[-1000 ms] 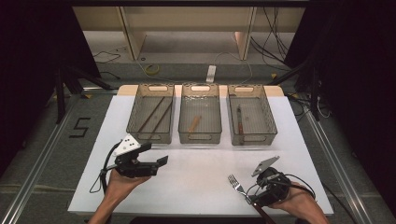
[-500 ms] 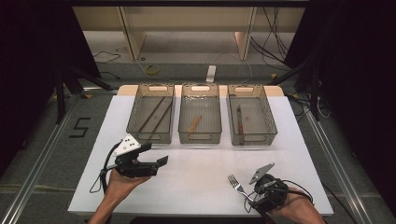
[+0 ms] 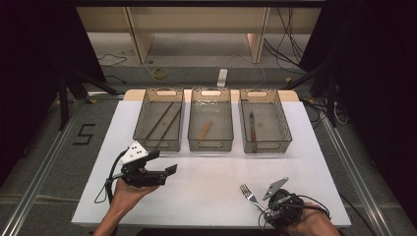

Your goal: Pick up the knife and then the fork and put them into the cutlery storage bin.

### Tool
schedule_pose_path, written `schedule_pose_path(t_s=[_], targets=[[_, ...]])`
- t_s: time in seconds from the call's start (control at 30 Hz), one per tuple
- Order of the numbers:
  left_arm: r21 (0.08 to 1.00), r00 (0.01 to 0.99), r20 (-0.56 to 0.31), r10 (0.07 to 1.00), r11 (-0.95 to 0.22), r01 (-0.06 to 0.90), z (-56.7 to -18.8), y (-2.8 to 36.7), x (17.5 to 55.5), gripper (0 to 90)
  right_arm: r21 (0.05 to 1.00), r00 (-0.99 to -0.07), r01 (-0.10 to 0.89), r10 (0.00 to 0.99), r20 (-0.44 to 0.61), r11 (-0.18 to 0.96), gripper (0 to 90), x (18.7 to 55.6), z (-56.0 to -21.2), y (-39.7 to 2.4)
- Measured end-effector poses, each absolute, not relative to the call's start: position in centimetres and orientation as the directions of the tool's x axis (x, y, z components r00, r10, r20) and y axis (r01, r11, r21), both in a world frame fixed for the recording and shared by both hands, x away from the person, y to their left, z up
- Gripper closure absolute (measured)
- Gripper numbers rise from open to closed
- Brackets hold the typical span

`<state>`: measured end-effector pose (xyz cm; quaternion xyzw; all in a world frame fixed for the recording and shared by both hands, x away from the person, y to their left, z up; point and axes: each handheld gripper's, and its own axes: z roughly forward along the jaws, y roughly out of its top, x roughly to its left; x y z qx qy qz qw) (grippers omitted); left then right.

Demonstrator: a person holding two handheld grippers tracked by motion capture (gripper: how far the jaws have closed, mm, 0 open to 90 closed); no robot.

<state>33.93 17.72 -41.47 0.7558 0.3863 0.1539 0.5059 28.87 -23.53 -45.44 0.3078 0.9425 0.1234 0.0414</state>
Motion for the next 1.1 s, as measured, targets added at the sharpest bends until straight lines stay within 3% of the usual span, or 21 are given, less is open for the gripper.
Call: schedule_pose_path(t_s=[0.67, 1.1], targets=[[0.883, 0.654, -0.156, 0.74, -0.192, 0.429, -41.49, 17.72, 33.92, 16.4, 0.217, -0.798, 0.586, 0.602, -0.014, 0.781, 75.4, 29.1, -45.49, -23.63], [0.882, 0.655, -0.158, 0.739, -0.193, 0.43, -41.51, 17.68, 33.95, 16.4, 0.228, -0.798, 0.585, 0.602, -0.011, 0.779, 77.7, 29.24, -45.39, -23.69]])
